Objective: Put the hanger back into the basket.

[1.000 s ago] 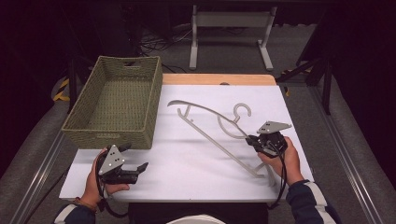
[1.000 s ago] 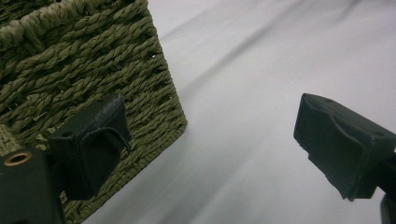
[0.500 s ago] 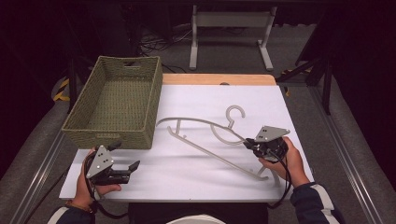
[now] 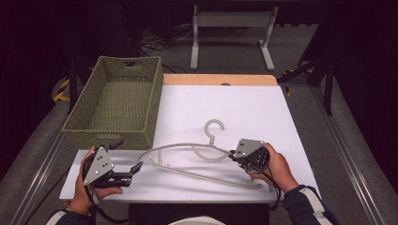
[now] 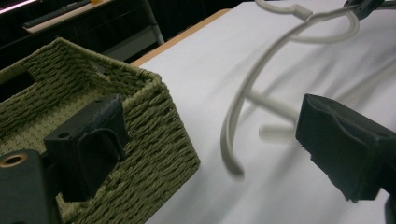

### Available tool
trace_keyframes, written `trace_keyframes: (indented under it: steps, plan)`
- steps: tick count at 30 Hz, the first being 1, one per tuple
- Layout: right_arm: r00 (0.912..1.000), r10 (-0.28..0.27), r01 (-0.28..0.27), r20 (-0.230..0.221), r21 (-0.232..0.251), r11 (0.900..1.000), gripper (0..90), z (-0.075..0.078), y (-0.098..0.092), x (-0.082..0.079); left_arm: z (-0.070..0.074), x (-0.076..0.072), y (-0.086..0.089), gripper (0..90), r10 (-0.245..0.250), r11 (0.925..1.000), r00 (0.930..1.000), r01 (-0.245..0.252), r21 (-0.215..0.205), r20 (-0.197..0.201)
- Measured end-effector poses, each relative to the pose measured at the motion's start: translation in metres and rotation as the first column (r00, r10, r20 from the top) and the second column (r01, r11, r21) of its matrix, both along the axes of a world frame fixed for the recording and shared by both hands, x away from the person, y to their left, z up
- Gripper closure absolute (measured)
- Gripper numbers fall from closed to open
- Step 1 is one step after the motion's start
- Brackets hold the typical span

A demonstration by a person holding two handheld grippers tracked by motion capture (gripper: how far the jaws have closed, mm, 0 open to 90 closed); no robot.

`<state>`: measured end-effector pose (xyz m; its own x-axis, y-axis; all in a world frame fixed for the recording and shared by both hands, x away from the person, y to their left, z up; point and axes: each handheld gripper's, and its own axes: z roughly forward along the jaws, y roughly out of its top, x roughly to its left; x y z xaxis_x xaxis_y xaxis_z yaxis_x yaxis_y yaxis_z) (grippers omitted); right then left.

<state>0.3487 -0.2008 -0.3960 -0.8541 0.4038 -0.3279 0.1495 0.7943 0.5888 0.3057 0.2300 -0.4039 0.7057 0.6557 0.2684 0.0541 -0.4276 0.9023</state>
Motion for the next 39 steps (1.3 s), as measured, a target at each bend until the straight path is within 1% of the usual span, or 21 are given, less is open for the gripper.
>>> trace_keyframes:
  steps: [1,2,4,6,7,10,12,14,17,19,20,21,24,25,26,28,30,33,35,38,39]
  plan:
    - [1.0000,0.008,-0.008,-0.001,-0.007,1.000,82.3,-0.001,0.005,0.000,0.000,0.001,-0.004,11.5,-0.011,0.9999,0.9999,0.011,0.010,-0.012]
    - [0.9998,0.018,-0.018,-0.007,-0.015,1.000,82.3,-0.002,0.010,0.001,-0.002,0.004,-0.014,12.1,-0.043,0.9980,0.9987,0.044,0.045,-0.027]
    - [0.9992,0.040,-0.040,-0.008,-0.033,0.999,82.3,-0.004,0.020,0.002,-0.003,0.005,-0.017,15.6,-0.046,0.9969,0.9984,0.048,0.063,-0.032]
    - [0.9990,0.045,-0.045,-0.007,-0.042,0.998,82.3,-0.004,0.025,0.002,-0.006,0.009,-0.028,15.9,-0.039,0.9911,0.9983,0.044,0.126,-0.043]
    - [0.9985,0.055,-0.055,-0.008,-0.056,0.997,82.3,-0.005,0.031,0.003,-0.007,0.012,-0.033,16.6,-0.048,0.9881,0.9967,0.057,0.143,-0.065]
    - [0.9971,0.076,-0.076,-0.011,-0.080,0.994,82.3,-0.007,0.044,0.006,-0.013,0.020,-0.044,20.1,-0.052,0.9797,0.9927,0.072,0.187,-0.109]
    - [0.9966,0.082,-0.083,-0.006,-0.089,0.993,82.3,-0.008,0.053,0.008,-0.018,0.027,-0.051,21.7,-0.047,0.9706,0.9894,0.077,0.228,-0.138]
    - [0.9959,0.089,-0.090,-0.011,-0.093,0.992,82.2,-0.009,0.060,0.009,-0.020,0.030,-0.053,23.2,-0.045,0.9684,0.9871,0.081,0.236,-0.154]
    - [0.9951,0.099,-0.099,-0.006,-0.100,0.990,82.3,-0.009,0.066,0.011,-0.025,0.038,-0.062,30.1,-0.035,0.9488,0.9815,0.092,0.302,-0.188]
    - [0.9949,0.100,-0.100,-0.004,-0.108,0.989,82.2,-0.009,0.069,0.011,-0.027,0.041,-0.069,37.8,-0.044,0.9292,0.9796,0.112,0.352,-0.196]
    - [0.9940,0.109,-0.109,-0.001,-0.110,0.988,82.2,-0.009,0.071,0.011,-0.028,0.041,-0.073,44.7,-0.033,0.9230,0.9798,0.106,0.370,-0.197]
    - [0.9935,0.114,-0.113,0.000,-0.113,0.987,82.2,-0.008,0.072,0.011,-0.028,0.043,-0.076,48.4,-0.025,0.9127,0.9810,0.101,0.396,-0.192]
    - [0.9925,0.122,-0.120,0.011,-0.121,0.985,82.2,-0.006,0.075,0.009,-0.029,0.044,-0.083,59.5,-0.019,0.8990,0.9804,0.102,0.426,-0.196]
    - [0.9914,0.131,-0.128,0.011,-0.126,0.984,82.2,-0.006,0.076,0.009,-0.029,0.045,-0.085,64.0,-0.026,0.8944,0.9823,0.105,0.435,-0.186]
    - [0.9915,0.128,-0.125,0.019,-0.133,0.983,82.2,-0.005,0.076,0.009,-0.028,0.045,-0.086,67.1,-0.018,0.8972,0.9833,0.096,0.431,-0.181]
    - [0.9921,0.122,-0.116,0.031,-0.149,0.982,82.2,-0.005,0.077,0.008,-0.028,0.045,-0.088,73.6,-0.019,0.8924,0.9823,0.101,0.440,-0.187]
    - [0.9920,0.122,-0.116,0.032,-0.154,0.981,82.2,-0.005,0.078,0.009,-0.028,0.047,-0.090,74.9,-0.023,0.8851,0.9837,0.103,0.454,-0.178]
    - [0.9926,0.115,-0.107,0.040,-0.157,0.982,82.1,-0.004,0.079,0.008,-0.028,0.049,-0.092,75.0,-0.022,0.8850,0.9829,0.104,0.454,-0.183]
    - [0.9921,0.117,-0.108,0.047,-0.159,0.981,82.2,-0.003,0.079,0.009,-0.027,0.050,-0.094,75.6,-0.013,0.8748,0.9835,0.099,0.474,-0.181]
    - [0.9911,0.122,-0.111,0.054,-0.170,0.979,82.1,-0.001,0.079,0.009,-0.027,0.050,-0.098,74.7,0.008,0.8721,0.9851,0.077,0.483,-0.172]
    - [0.9910,0.121,-0.111,0.057,-0.160,0.981,82.1,0.000,0.078,0.009,-0.027,0.051,-0.099,73.9,0.006,0.8685,0.9860,0.077,0.490,-0.167]
